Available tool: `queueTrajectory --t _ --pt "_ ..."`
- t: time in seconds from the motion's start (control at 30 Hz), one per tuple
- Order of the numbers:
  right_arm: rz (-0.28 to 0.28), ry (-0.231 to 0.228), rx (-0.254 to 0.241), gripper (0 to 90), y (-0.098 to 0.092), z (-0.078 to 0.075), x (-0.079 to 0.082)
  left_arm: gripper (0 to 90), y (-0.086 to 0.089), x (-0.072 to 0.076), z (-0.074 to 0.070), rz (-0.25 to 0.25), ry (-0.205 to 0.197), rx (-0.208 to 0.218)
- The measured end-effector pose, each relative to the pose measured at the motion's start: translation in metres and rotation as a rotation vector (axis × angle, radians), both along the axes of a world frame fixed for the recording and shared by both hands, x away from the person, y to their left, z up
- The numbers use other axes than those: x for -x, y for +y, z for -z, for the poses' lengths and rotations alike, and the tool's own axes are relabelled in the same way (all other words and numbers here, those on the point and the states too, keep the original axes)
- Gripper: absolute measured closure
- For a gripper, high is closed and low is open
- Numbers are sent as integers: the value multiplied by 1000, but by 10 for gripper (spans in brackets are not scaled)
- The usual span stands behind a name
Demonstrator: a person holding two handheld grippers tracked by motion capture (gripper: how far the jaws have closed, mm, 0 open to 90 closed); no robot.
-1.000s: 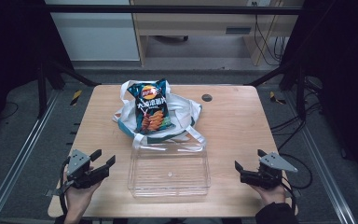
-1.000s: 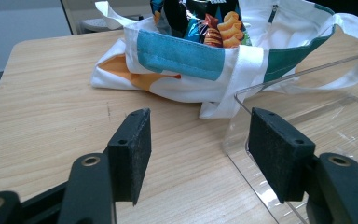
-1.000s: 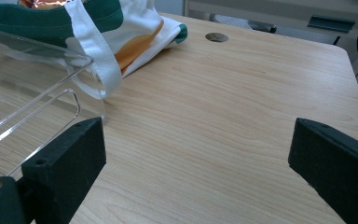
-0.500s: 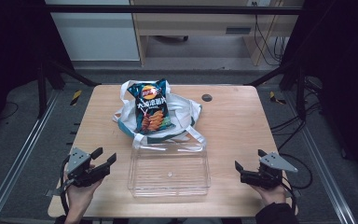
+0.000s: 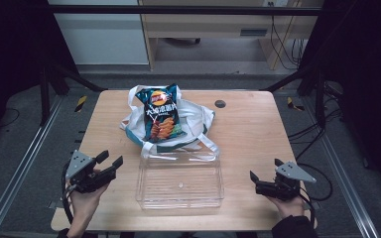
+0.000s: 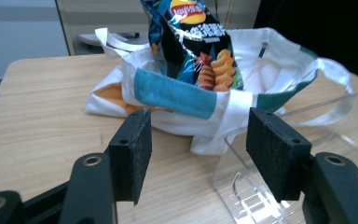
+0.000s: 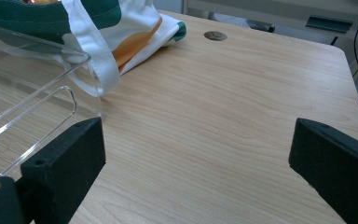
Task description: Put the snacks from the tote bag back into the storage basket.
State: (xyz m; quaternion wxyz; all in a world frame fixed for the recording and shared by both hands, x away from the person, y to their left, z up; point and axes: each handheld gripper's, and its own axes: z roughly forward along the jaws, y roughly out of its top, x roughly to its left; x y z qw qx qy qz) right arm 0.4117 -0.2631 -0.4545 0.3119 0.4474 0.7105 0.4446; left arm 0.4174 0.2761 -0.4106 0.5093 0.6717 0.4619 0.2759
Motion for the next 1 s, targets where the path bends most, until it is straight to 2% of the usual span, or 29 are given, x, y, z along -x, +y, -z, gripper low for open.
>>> queueTrajectory --t 0.27,0.43,0.67,0.7,0.83,1.0 --pt "4 -4 3 40 -1 0 0 407 2 -7 -18 1 -28 20" --pt "6 -5 3 40 -1 -1 0 413 0 -17 -30 3 -41 36" --pt "6 -4 1 40 -1 -1 0 421 -11 -32 -43 8 -57 14" --pt "5 -5 2 40 -1 -1 0 423 -15 -38 -46 9 -61 12" --pt "4 -7 2 40 0 -1 0 432 -21 -46 -47 10 -61 -3" --pt "4 -6 4 40 -1 -1 -1 442 -31 -66 -47 -2 -47 -27"
